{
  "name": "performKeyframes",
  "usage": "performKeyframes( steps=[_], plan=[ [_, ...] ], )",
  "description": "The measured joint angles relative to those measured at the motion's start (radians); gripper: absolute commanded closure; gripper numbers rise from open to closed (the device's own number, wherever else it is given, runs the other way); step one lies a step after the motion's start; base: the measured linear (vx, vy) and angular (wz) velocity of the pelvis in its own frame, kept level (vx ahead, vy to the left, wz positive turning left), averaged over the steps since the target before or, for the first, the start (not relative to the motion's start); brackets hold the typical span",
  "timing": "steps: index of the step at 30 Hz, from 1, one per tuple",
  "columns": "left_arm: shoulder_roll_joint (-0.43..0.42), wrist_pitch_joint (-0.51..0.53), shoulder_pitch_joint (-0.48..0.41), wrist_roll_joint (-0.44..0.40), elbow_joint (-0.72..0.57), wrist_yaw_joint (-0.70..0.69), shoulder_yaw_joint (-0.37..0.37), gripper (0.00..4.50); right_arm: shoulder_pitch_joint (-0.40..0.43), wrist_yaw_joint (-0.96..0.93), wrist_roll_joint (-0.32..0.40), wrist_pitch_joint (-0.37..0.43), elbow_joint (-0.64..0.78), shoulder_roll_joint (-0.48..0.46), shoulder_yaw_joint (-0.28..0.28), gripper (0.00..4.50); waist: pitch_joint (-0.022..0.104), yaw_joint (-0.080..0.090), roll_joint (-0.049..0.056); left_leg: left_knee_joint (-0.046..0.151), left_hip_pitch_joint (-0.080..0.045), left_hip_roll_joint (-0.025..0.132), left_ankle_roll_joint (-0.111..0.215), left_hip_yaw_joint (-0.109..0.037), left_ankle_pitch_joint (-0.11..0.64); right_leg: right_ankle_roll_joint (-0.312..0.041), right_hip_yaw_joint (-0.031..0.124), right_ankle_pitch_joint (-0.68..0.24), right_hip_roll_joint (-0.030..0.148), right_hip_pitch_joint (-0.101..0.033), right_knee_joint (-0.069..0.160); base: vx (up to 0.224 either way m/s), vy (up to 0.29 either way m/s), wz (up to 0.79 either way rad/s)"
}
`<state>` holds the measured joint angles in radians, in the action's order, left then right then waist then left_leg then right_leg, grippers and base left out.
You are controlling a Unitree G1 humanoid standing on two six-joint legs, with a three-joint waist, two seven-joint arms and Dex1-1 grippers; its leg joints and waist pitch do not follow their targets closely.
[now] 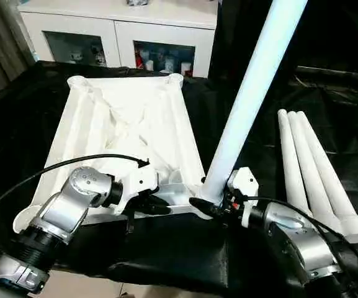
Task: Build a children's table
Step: Rotate leg to tighten
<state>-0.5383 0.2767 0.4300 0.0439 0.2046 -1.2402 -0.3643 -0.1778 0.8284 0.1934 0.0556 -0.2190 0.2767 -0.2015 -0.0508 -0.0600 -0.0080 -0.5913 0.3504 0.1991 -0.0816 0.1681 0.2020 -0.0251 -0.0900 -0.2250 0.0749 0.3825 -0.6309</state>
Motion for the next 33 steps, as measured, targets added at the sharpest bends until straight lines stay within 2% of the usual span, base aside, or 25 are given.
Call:
performKeyframes(
  steps=[8, 13, 16, 18, 21, 28, 33],
  plan=[
    [0.003, -0.004, 0.0, -0.001, 0.009, 0.003, 0.0, 4.5, 0.001, -0.008, -0.006, -0.019, -0.013, -0.006, -0.001, 1.71, 0.0, 0.001, 0.001, 0.0, 0.0, 0.0, 0.0, 0.0, 0.0, 0.0, 0.0, 0.0, 0.0, -0.001, 0.0, 0.0, 0.0, 0.0],
    [0.06, -0.011, 0.016, -0.041, 0.056, 0.103, 0.005, 4.5, -0.035, -0.182, -0.048, -0.025, -0.089, -0.075, 0.018, 1.71, 0.003, 0.007, 0.003, -0.001, -0.007, 0.0, -0.001, 0.0, -0.001, -0.001, 0.0, 0.002, 0.0, -0.009, 0.0, 0.0, 0.0, 0.0],
    [0.134, 0.006, 0.045, -0.072, 0.124, 0.209, 0.01, 4.5, -0.119, -0.369, -0.061, -0.02, -0.228, -0.175, 0.065, 1.72, 0.003, 0.021, 0.003, -0.001, -0.02, 0.0, -0.001, 0.0, 0.0, 0.005, 0.001, -0.001, 0.0, -0.018, 0.001, 0.0, 0.0, 0.0],
    [0.182, 0.022, 0.069, -0.086, 0.167, 0.275, 0.014, 4.5, -0.188, -0.485, -0.071, -0.022, -0.321, -0.22, 0.091, 1.72, 0.004, 0.028, 0.002, -0.001, -0.021, 0.0, -0.001, 0.0, 0.0, 0.005, 0.001, -0.002, 0.0, -0.018, 0.002, 0.0, 0.0, 0.0],
    [0.257, 0.056, 0.102, -0.108, 0.222, 0.38, 0.02, 4.5, -0.288, -0.634, -0.074, -0.029, -0.461, -0.275, 0.136, 1.73, 0.007, 0.029, -0.001, -0.001, -0.022, 0.0, -0.001, -0.001, 0.0, 0.005, 0.001, -0.001, 0.0, -0.018, 0.002, 0.0, 0.0, 0.0],
    [0.394, 0.146, 0.145, -0.157, 0.266, 0.542, 0.023, 4.5, -0.425, -0.859, -0.092, -0.055, -0.651, -0.332, 0.206, 1.73, 0.012, 0.026, -0.007, -0.001, -0.019, -0.001, -0.001, -0.001, 0.0, 0.003, 0.002, 0.0, 0.001, -0.017, 0.004, 0.0, 0.0, 0.0],
    [0.415, 0.16, 0.155, -0.157, 0.272, 0.556, 0.024, 4.5, -0.458, -0.892, -0.096, -0.092, -0.71, -0.339, 0.225, 1.73, 0.014, 0.025, -0.01, 0.0, -0.019, -0.001, -0.001, -0.001, 0.0, 0.004, 0.001, 0.001, 0.0, -0.016, 0.003, 0.0, 0.0, 0.0]
  ],
)
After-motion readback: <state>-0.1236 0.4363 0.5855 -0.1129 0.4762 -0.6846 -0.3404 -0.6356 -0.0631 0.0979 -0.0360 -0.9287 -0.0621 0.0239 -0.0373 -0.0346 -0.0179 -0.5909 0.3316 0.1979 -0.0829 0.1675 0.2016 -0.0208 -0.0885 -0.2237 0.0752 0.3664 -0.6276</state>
